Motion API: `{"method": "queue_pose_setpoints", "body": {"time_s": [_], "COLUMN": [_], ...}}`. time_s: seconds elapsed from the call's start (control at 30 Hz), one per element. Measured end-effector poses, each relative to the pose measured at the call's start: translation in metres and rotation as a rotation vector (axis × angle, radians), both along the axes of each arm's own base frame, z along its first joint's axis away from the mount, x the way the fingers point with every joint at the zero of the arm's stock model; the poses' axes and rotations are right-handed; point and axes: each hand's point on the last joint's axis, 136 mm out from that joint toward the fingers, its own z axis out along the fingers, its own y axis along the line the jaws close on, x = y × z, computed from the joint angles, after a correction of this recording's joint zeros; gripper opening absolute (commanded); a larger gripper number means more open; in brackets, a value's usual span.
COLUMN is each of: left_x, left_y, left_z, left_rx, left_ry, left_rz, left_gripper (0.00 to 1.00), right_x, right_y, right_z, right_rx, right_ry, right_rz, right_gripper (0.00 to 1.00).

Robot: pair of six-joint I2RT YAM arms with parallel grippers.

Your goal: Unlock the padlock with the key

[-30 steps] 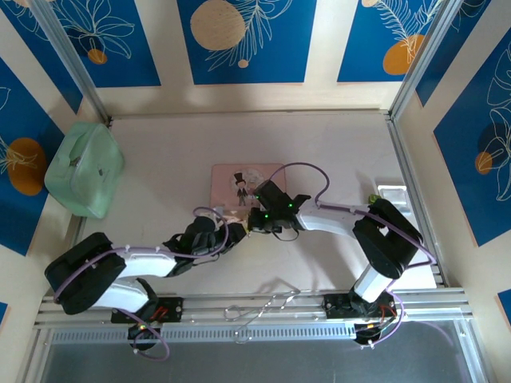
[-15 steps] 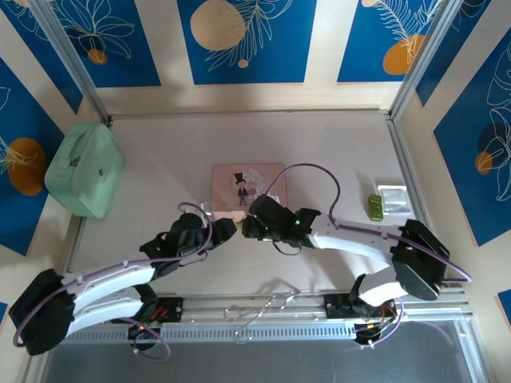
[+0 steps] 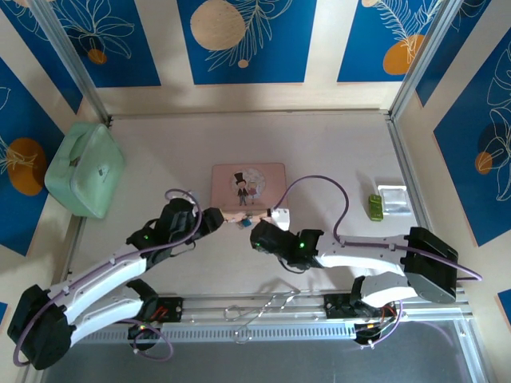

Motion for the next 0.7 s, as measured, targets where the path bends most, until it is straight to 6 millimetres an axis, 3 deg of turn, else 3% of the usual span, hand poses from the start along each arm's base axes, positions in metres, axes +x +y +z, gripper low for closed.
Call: {"method": "queue_pose_setpoints", "body": {"time_s": [0.17,0.23,0.47,0.7], "left_x": [0.023,0.031,0.035,0.050], "left_y": [0.016,0.016,0.012,-0.001], "left_z": [0.024,0.025,-0.010,-0.039], "left_rx": [0.047,0.067,0.120,0.087], "left_ry": [-0.029,-0.025,0.051,0.053], "left_rz": [0.035,0.031,-0.001,-0.021], "left_gripper": [0.64,0.64,0.65,0.62], "right_x": [0.012,0.010,0.007,0.001], "right_y": [-0.005,-0.002,0.013,0.007], "right_z": [-0.011,-0.012,0.003,-0.003], "right_rx": [0.098,0.130,0.223,0.234], "right_ry": [0.070,0.081,0.070,0.069], "right_rz": [0.006,0.028,0.086,0.096], "right_gripper": [0.52,0.52,0.52,0.52]}}
